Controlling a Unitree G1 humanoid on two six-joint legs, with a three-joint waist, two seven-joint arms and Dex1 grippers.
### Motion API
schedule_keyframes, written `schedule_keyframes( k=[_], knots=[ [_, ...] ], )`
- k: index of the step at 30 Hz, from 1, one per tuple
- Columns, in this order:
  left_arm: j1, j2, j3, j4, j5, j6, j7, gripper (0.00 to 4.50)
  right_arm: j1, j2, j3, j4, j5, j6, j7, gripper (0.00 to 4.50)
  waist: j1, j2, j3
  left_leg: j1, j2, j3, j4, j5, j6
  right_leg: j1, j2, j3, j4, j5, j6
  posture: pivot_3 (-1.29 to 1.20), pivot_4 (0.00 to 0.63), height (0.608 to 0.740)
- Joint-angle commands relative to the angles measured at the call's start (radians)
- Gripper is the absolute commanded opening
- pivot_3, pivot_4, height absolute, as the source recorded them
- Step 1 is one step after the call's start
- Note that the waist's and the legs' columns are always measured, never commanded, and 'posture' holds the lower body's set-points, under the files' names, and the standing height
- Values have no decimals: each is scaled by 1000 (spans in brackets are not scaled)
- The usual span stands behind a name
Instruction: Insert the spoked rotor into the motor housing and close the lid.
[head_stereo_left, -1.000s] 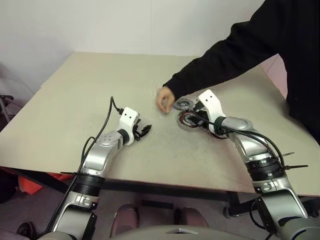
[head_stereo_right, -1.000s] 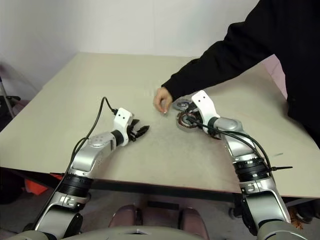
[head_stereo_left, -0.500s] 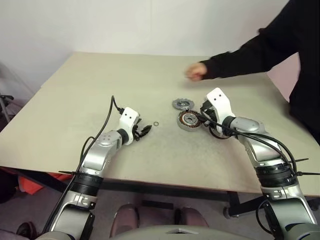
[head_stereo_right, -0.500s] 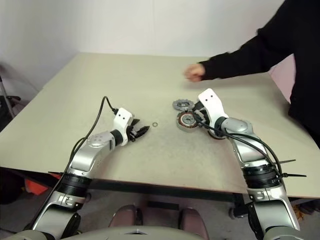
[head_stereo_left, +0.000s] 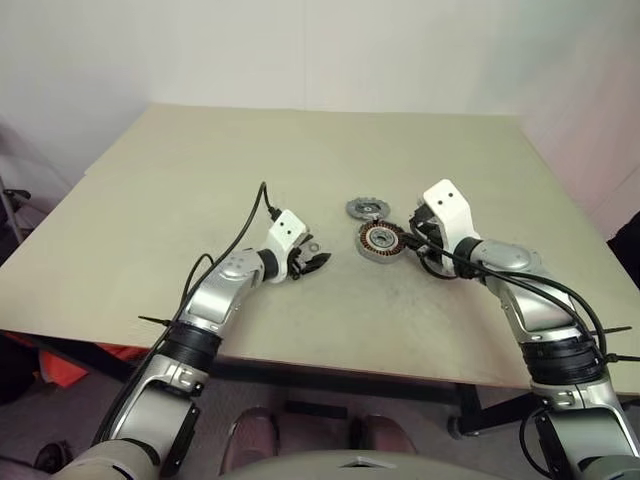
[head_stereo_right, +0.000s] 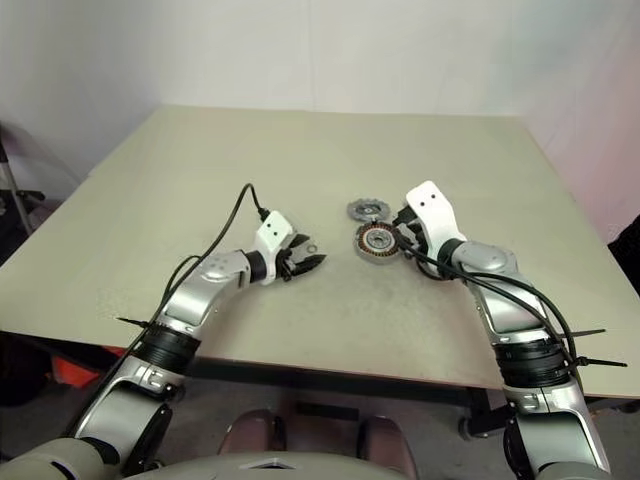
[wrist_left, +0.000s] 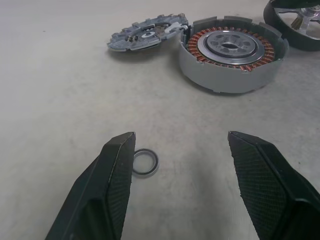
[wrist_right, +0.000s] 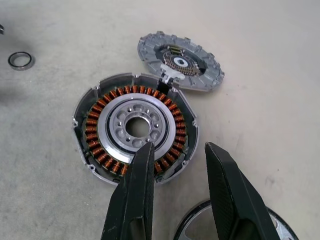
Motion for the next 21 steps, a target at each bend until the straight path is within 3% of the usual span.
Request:
schedule_keyframes(
  k=[1,21],
  knots=[
    [-37,-13,8,33,17,-29,22,3115,-9,-15,-34,-50,7,-2,-11,1701,2,0,0,0,0,0,0,0,0,0,0,0,0,0,0,0,0,740],
    [-87,-79,18,188,47,-29,97,3115,-32,8,-27,-11,2,-11,-35,1701,6,0,0,0,0,0,0,0,0,0,0,0,0,0,0,0,0,740]
  ],
)
